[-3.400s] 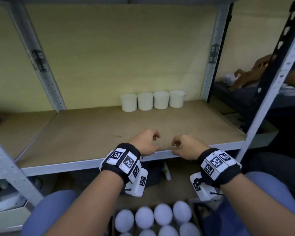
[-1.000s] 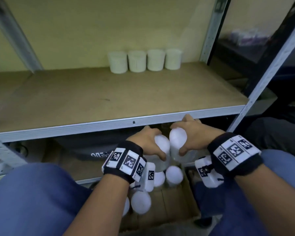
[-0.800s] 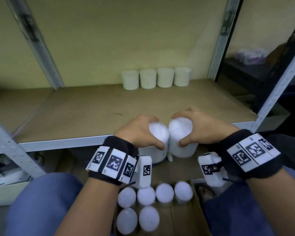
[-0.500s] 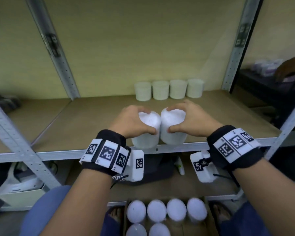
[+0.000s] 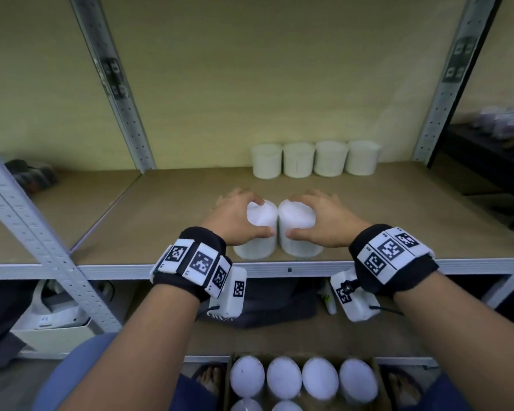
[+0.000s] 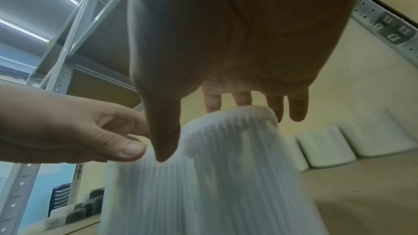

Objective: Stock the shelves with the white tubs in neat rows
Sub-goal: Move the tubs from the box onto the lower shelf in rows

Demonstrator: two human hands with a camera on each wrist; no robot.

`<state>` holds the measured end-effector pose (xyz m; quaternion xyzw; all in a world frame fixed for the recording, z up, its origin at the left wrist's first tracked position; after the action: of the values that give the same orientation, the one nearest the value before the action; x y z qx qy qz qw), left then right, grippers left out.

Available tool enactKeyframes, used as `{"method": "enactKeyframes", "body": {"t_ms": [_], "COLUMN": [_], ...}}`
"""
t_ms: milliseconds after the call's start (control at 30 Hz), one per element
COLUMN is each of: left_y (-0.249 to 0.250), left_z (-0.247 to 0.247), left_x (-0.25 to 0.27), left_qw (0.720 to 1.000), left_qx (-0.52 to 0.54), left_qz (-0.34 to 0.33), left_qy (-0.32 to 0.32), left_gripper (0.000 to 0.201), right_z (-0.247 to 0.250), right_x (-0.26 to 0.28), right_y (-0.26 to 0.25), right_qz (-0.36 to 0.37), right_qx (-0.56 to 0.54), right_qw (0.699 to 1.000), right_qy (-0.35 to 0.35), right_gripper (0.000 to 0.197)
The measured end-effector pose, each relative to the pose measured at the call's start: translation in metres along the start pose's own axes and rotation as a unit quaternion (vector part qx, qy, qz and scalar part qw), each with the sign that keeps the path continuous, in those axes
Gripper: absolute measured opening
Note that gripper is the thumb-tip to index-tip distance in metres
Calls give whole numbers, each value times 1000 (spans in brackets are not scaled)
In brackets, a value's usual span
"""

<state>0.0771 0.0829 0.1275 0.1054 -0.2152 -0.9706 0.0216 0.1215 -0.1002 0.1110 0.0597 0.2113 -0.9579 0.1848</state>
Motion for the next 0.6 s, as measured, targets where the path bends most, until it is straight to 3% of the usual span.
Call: {"method": "enactKeyframes", "body": {"t_ms": [67,167,267,600], "left_y": [4,8,12,13], "left_z": [0,-2,-4,-1], "left_x": [3,10,15,12], "left_qw": [1000,999,998,998], "left_qx": [-8,-10,-33,-45], "left_qz": [-12,-26,-33,-22], "left_qy": [11,21,40,47], "left_gripper": [60,48,35,38], "right_z": [6,17,22,27], "right_x": [7,16,21,16], "right_y": [1,1,-2,-12], "right_qz": [0,12,32,51], "right_qx": [5,22,48,72], "right_qw": [1000,999,998,996], "right_qy": [17,36,14,13], "right_gripper": [69,47,35,32]}}
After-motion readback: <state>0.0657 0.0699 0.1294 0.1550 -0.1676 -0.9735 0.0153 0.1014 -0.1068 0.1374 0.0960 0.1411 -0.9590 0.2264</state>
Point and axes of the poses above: each hand's wrist, its own x-axis away from the middle knuckle, its own z-axis out of the back of the hand, y = z × x, the point moved 2 cm from there along -x, towards the middle knuckle, and after that the axes turned 11 degrees about y, right-handed, at the moved point
